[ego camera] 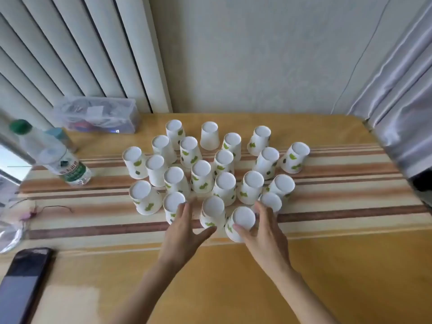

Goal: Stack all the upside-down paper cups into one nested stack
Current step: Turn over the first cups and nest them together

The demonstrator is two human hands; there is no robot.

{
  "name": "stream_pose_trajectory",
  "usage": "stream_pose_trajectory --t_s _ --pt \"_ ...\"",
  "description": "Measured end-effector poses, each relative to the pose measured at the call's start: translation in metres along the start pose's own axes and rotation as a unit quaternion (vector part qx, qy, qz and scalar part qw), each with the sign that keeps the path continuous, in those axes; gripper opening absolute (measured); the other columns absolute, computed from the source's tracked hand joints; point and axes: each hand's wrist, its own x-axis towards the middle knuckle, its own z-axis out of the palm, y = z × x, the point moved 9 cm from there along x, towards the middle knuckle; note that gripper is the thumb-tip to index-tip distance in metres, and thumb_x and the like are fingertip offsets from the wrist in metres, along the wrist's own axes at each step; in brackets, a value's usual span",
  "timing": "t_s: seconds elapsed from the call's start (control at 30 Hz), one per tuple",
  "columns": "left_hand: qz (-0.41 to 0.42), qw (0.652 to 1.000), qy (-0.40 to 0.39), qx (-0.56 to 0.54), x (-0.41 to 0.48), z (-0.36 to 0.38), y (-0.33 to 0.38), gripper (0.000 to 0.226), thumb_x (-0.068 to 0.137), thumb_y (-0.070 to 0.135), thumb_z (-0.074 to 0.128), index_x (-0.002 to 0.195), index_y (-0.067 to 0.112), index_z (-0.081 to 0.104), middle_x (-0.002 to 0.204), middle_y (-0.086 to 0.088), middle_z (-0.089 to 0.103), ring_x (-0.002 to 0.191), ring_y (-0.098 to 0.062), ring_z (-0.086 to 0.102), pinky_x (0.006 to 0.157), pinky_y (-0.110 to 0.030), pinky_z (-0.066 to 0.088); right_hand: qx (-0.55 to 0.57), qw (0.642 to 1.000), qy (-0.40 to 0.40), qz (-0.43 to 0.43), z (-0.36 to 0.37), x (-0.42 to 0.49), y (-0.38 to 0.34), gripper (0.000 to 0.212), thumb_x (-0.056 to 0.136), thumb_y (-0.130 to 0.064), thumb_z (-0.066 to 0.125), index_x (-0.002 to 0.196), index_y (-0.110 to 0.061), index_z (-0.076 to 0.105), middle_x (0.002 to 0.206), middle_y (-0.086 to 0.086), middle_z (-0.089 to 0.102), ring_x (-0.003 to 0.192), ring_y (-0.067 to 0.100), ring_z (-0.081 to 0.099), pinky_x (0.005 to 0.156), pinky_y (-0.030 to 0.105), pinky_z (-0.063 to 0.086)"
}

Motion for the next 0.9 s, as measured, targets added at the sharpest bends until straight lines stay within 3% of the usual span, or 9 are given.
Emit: stream_pose_trajectory --t_s 0.13,0.23,0.37,0.47,0.57,0.67,0.73,0.8,0.9 --pt "0.099 0.994 0.029 -0.037 0.014 0.023 -0.005 0.097 0.071 0.044 0.073 0.146 0.03 0.012 0.137 0.008 0.035 0.115 -0.013 0.048 0.089 -0.037 0.053 -0.065 0.993 0.047 -0.089 0.028 0.001 0.003 0.084 0.078 -0.051 0.062 0.145 -0.02 0.021 0.143 0.003 0.042 0.128 0.022 0.045 0.082 0.036 0.049" --pt "0.151 0.986 0.049 -0.049 0.018 0.037 -0.008 0.09 0.076 0.037 0.071 0.146 0.025 0.017 0.141 0.004 0.04 0.126 -0.012 0.034 0.096 -0.038 0.047 -0.039 0.992 0.067 -0.097 0.038 0.001 0.013 0.081 0.08 -0.042 0.063 0.145 -0.023 0.019 0.143 0.0 0.042 0.131 0.019 0.041 0.087 0.033 0.045" --pt "0.181 0.979 0.087 -0.018 0.027 0.04 -0.006 0.083 0.081 0.029 0.067 0.146 0.014 0.017 0.144 -0.007 0.042 0.131 -0.026 0.039 0.106 -0.038 0.035 -0.013 0.99 0.079 -0.118 0.035 0.002 0.015 0.079 0.079 -0.043 0.066 0.143 -0.026 0.022 0.145 -0.004 0.04 0.131 0.016 0.038 0.092 0.034 0.042" --pt "0.198 0.972 0.118 -0.035 0.007 0.032 -0.002 0.094 0.079 0.033 0.069 0.148 0.015 0.008 0.145 -0.009 0.035 0.131 -0.026 0.038 0.108 -0.042 0.035 0.117 0.98 0.133 -0.094 0.019 -0.02 0.023 0.071 0.069 -0.045 0.071 0.127 -0.032 0.033 0.131 -0.004 0.05 0.118 0.02 0.049 0.09 0.038 0.045" --pt "0.206 0.971 0.078 -0.097 -0.034 0.034 -0.005 0.096 0.071 0.049 0.07 0.146 0.025 0.015 0.143 0.004 0.033 0.132 -0.01 0.036 0.106 -0.028 0.035 0.357 0.921 0.153 -0.032 0.016 -0.054 0.039 0.067 0.065 -0.033 0.078 0.117 -0.025 0.037 0.12 0.0 0.056 0.108 0.017 0.056 0.088 0.034 0.048" --pt "0.184 0.959 -0.047 -0.209 -0.066 0.052 -0.012 0.105 0.055 0.067 0.072 0.141 0.039 0.018 0.144 0.01 0.036 0.131 0.0 0.038 0.107 -0.023 0.032 0.608 0.794 0.0 -0.001 0.046 -0.067 0.033 0.059 0.071 -0.009 0.073 0.122 -0.012 0.044 0.12 0.007 0.064 0.111 0.021 0.061 0.086 0.028 0.048" --pt "0.176 0.939 -0.077 -0.287 -0.078 0.053 -0.013 0.1 0.059 0.055 0.077 0.141 0.037 0.024 0.139 0.014 0.044 0.126 0.0 0.046 0.107 -0.03 0.039 0.659 0.746 -0.095 -0.016 0.062 -0.076 0.016 0.057 0.075 -0.013 0.07 0.128 -0.01 0.048 0.125 0.01 0.064 0.117 0.023 0.059 0.099 0.035 0.045" --pt "0.176 0.926 -0.064 -0.327 -0.087 0.045 -0.011 0.087 0.063 0.042 0.078 0.137 0.034 0.033 0.134 0.014 0.051 0.122 -0.002 0.051 0.104 -0.034 0.043 0.628 0.768 -0.123 -0.023 0.074 -0.082 0.01 0.052 0.078 -0.019 0.068 0.126 -0.01 0.051 0.124 0.01 0.065 0.116 0.023 0.06 0.103 0.037 0.042" --pt "0.167 0.936 -0.008 -0.309 -0.092 0.024 -0.014 0.068 0.061 0.041 0.078 0.118 0.052 0.041 0.126 0.015 0.054 0.115 0.0 0.053 0.097 -0.025 0.046 0.542 0.836 -0.086 -0.027 0.083 -0.081 0.014 0.044 0.079 -0.033 0.067 0.118 -0.013 0.058 0.116 0.004 0.068 0.111 0.015 0.062 0.096 0.028 0.043"
